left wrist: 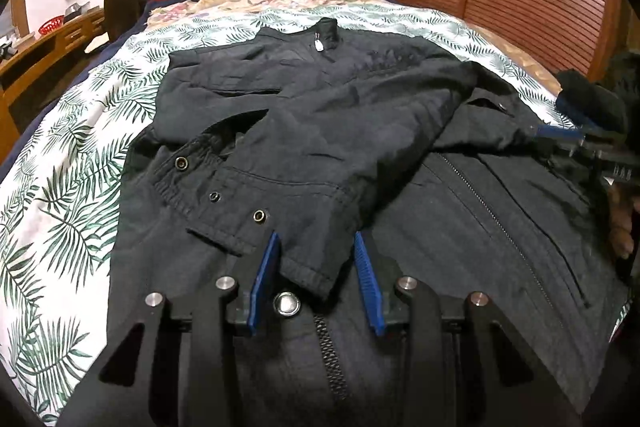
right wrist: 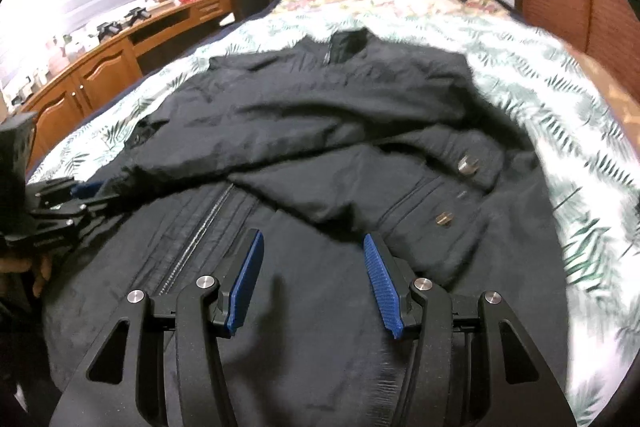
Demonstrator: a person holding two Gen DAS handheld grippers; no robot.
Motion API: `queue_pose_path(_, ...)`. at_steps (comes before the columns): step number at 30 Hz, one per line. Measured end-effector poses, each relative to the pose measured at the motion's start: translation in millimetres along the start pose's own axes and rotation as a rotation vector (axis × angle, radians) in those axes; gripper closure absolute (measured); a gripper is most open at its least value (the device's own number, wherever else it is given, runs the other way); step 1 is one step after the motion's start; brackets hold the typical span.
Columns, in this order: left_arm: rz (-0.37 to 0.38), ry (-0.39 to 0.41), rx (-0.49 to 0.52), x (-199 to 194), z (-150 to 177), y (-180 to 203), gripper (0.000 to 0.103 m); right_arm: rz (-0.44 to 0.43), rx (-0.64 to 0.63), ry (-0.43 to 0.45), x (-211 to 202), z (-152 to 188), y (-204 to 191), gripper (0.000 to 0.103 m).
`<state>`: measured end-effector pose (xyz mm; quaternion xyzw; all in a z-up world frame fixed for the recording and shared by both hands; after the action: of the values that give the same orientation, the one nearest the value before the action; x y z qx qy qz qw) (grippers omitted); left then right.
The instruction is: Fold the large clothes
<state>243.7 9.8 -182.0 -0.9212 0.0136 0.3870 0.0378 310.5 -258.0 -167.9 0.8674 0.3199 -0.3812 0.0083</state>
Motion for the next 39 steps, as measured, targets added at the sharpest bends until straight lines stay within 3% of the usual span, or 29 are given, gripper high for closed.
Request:
queue_pose_path(7,-0.019,0.062,0.011,-8.4,3.1,-0.1,0.065,0.110,-0.095,-0.038,-16.4,-35.2,33.3,0.050)
queue_pose_path(16,0.017,0.065,-0.020,-8.1,2.8,-6.5,0.065,0.258,-0.077,-0.144,38.9,-87.6,125.6,0.052)
queue_pose_path(18,0.021,0.066,-0.021,-8.2,2.7,-7.5,0.065,0.280,-0.071,-0.177,53.2,-94.1,143.0,0.070)
queue_pose_path(20,0.026,0.068,-0.021,-8.6,2.5,-7.1,0.065,0.291,-0.069,-0.203,60.1,-97.2,154.9,0.099)
queue_pose_path(21,0.031,0.069,-0.021,-9.5,2.9,-7.1,0.065,0.322,-0.079,-0.214,61.5,-97.4,162.1,0.099)
queue_pose_path(23,0.038,0.070,-0.017,-9.9,3.1,-6.5,0.065,0.371,-0.056,-0.248,65.5,-95.8,181.8,0.099)
queue_pose_path(27,0.036,0.067,-0.017,-9.6,2.8,-5.5,0.065,0.335,-0.005,-0.244,62.3,-91.0,194.7,0.098)
queue_pose_path(34,0.036,0.069,-0.018,-9.7,2.4,-6.1,0.065,0.342,0.005,-0.224,40.9,-90.8,181.1,0.079)
queue_pose_path(35,0.035,0.069,-0.019,-9.8,2.4,-6.1,0.065,0.330,0.010,-0.203,33.7,-89.5,176.3,0.073)
queue_pose_path(39,0.031,0.071,-0.016,-10.5,2.2,-5.9,0.065,0.264,0.023,-0.158,8.5,-72.2,150.9,0.064)
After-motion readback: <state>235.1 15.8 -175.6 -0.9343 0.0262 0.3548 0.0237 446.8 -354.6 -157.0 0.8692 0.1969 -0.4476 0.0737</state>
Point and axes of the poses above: each gripper's, at about its wrist camera, not at the fingertips, and x roughly the way its jaws point, y to its right, z to its underside, the point moved 2 cm from there along x, roughly the way its jaws point, and after that the axes turned 10 degrees about -z, right-handed, at the moved point
